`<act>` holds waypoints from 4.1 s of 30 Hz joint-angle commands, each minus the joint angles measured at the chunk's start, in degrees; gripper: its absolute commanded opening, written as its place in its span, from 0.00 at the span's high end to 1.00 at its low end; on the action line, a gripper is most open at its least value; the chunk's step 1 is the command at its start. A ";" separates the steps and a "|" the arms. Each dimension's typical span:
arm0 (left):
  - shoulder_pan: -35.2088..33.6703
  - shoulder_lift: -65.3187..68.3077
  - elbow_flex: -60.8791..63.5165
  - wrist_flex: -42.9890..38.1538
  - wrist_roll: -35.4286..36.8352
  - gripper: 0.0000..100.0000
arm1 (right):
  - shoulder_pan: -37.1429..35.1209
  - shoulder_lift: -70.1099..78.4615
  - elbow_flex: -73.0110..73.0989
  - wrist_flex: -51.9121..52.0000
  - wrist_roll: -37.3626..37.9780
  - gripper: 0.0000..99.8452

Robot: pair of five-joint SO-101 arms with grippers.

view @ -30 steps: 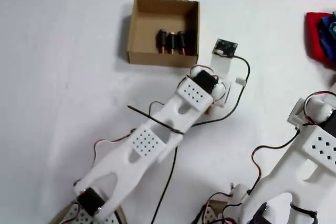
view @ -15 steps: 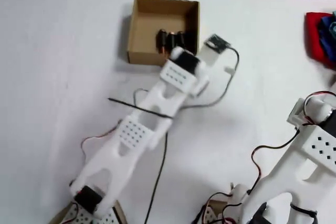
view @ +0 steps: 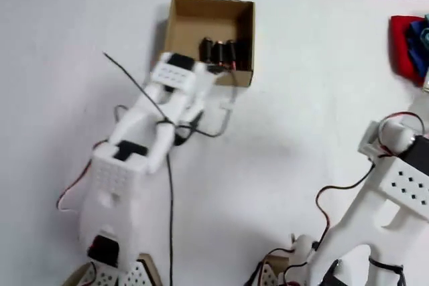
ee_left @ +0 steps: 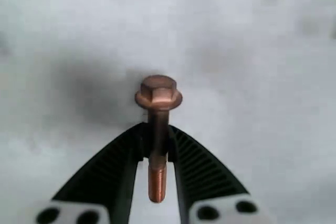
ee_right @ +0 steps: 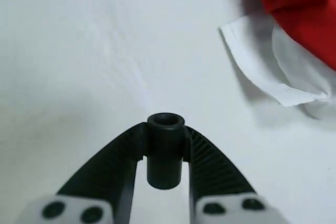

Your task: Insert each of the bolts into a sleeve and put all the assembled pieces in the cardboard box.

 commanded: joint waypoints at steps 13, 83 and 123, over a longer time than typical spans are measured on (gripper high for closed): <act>-3.16 -4.40 0.84 -4.31 -4.57 0.83 | -8.04 -2.51 -0.35 -0.31 -4.84 0.98; 15.12 -97.67 69.05 -80.53 22.24 0.97 | -49.71 -51.74 70.15 -80.13 -2.55 0.98; 23.65 -79.47 64.84 -80.26 22.42 0.97 | -49.71 -51.91 72.70 -83.82 1.67 0.98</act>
